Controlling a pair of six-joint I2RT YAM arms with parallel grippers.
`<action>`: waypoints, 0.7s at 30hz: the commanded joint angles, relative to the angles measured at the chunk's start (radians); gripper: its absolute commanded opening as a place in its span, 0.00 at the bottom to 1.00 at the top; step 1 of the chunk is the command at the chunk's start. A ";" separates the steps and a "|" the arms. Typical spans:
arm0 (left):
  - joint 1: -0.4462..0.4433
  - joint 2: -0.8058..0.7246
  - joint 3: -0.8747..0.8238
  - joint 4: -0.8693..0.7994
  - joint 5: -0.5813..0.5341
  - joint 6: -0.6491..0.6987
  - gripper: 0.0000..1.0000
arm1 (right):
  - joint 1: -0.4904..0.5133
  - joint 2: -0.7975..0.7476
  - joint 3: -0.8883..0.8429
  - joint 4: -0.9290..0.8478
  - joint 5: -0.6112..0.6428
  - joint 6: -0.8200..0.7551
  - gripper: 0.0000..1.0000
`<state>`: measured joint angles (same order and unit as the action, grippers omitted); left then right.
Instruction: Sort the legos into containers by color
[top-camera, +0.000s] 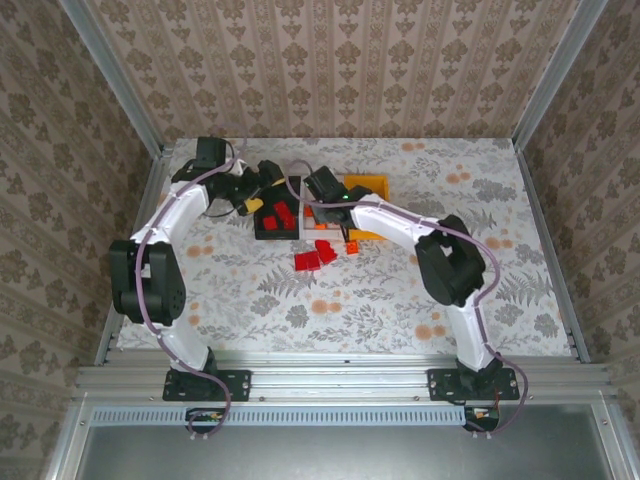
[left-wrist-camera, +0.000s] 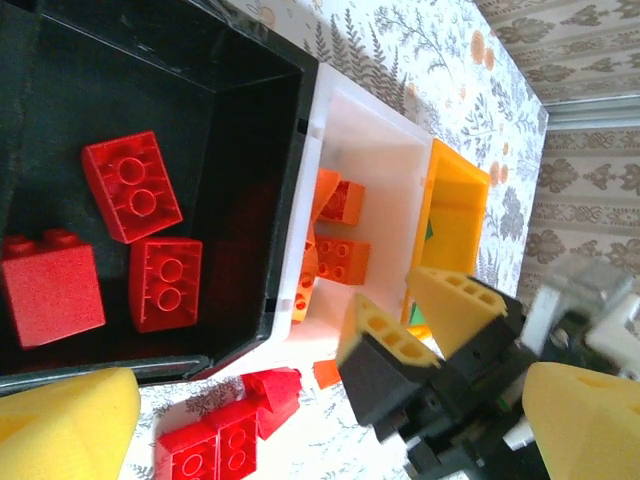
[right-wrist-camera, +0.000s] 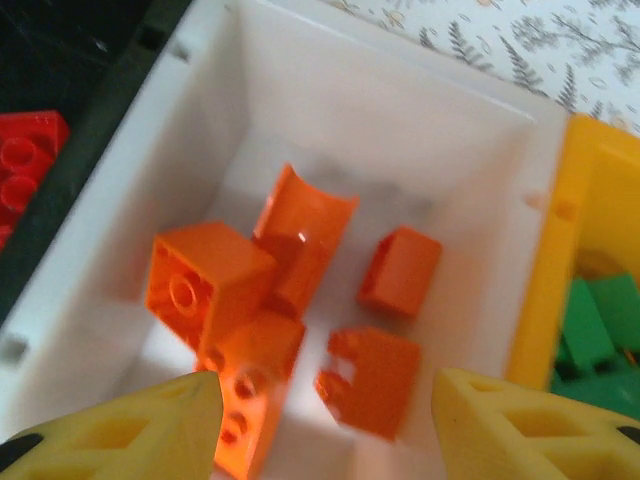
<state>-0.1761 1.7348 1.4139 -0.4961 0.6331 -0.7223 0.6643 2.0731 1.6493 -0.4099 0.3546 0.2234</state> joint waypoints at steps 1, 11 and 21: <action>-0.015 -0.011 0.017 0.009 0.029 -0.004 1.00 | 0.003 -0.200 -0.171 0.063 0.033 0.133 0.59; -0.046 0.005 0.017 0.007 0.027 0.000 1.00 | 0.011 -0.345 -0.599 0.309 -0.059 0.350 0.63; -0.054 0.007 0.025 -0.007 0.017 0.014 1.00 | 0.011 -0.199 -0.540 0.323 -0.050 0.294 0.65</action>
<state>-0.2234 1.7348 1.4139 -0.4904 0.6434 -0.7223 0.6701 1.8416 1.0641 -0.1051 0.3019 0.5278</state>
